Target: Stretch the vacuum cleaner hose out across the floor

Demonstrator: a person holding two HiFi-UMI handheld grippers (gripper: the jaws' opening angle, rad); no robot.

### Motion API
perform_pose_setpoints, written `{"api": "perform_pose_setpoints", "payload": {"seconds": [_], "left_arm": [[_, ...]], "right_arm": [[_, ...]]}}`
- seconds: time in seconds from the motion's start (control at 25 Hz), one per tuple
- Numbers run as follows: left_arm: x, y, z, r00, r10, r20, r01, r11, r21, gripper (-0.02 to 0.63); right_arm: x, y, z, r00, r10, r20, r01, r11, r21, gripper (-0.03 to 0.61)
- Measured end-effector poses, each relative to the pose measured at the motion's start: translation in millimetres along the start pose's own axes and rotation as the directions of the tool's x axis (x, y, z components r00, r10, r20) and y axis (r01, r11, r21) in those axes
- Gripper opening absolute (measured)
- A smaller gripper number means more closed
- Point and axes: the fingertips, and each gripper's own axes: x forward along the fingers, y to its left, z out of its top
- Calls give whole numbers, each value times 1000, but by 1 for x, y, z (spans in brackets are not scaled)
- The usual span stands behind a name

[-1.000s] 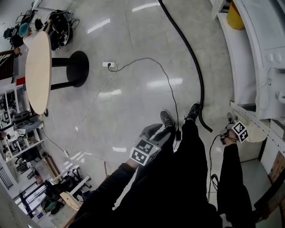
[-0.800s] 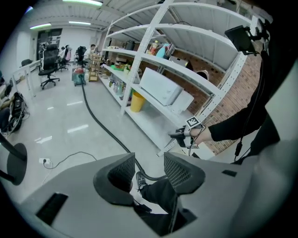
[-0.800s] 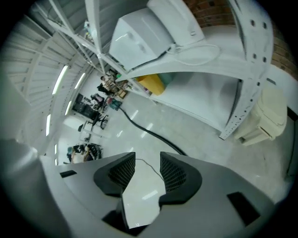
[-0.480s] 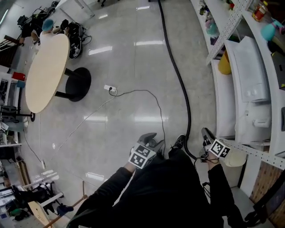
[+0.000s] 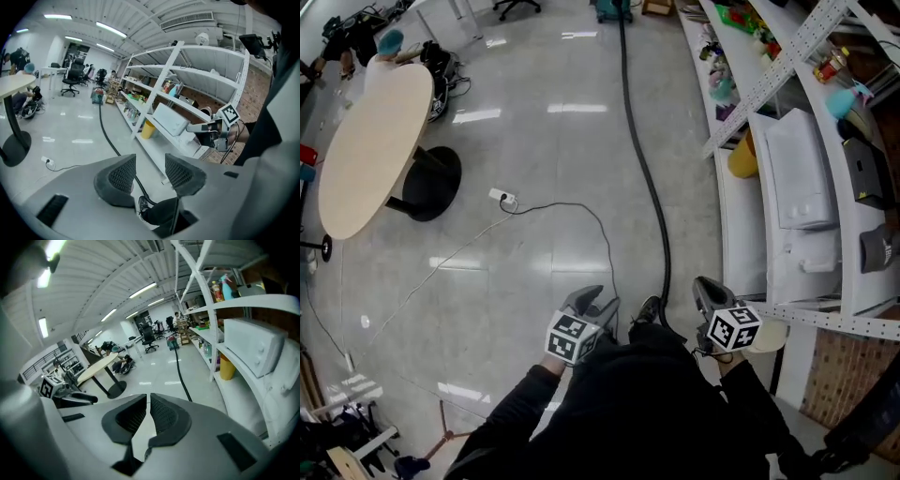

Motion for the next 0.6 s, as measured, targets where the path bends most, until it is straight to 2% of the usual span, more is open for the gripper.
{"api": "perform_pose_setpoints", "payload": {"seconds": [0.16, 0.36, 0.44, 0.6], "left_arm": [[5, 8, -16, 997, -48, -64, 48, 999, 7, 207], [5, -20, -3, 994, -83, -74, 88, 994, 64, 207], [6, -34, 13, 995, -80, -56, 85, 991, 102, 207], [6, -85, 60, 995, -90, 43, 83, 987, 139, 207]], "right_arm": [[2, 46, -1, 999, 24, -39, -28, 993, -113, 34], [-14, 66, 10, 998, 63, 22, -56, 969, -240, 31], [-21, 60, 21, 995, 68, 73, -45, 961, -274, 31], [-63, 41, 47, 977, 60, 203, -1, 961, -277, 31]]}}
